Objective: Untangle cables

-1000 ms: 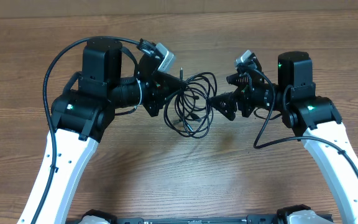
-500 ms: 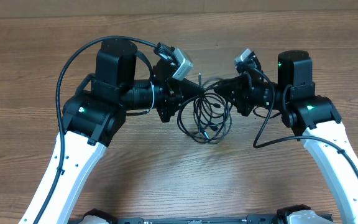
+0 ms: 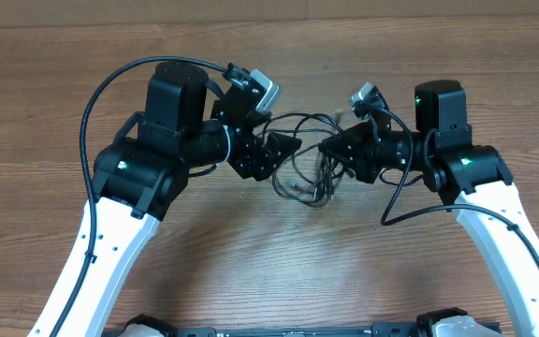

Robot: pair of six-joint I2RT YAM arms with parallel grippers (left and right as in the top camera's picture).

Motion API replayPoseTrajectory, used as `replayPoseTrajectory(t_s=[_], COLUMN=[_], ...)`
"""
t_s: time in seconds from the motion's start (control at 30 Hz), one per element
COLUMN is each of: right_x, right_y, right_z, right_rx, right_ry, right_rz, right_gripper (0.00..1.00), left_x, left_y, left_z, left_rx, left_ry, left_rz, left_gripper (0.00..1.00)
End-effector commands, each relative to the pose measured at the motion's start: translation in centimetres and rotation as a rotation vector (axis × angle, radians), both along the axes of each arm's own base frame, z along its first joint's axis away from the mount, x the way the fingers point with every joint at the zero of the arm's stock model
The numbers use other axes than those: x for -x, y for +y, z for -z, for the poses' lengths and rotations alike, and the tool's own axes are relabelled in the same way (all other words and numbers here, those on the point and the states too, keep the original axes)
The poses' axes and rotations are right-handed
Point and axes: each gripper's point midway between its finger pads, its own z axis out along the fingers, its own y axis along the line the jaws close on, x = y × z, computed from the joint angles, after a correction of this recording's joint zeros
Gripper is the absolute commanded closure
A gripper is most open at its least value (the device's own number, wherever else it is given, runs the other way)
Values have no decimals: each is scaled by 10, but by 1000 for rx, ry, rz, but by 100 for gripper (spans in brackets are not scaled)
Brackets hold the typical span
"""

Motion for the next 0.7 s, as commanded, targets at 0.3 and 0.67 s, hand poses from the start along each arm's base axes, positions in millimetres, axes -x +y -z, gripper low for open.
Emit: replayPoseTrajectory(t_s=[0.3,0.67], right_x=[22,25], right_y=[14,14], right_z=[-22,-20], right_rx=[-138,-138], right_ry=[18,42], right_rz=[-140,-141], right_gripper=[96,96], left_x=[4,10], left_y=[1,7], left_z=[-11,2], left_rx=[-33,-178], left_ry=[-112,-258], left_rz=[62,187], left_gripper=[0,0])
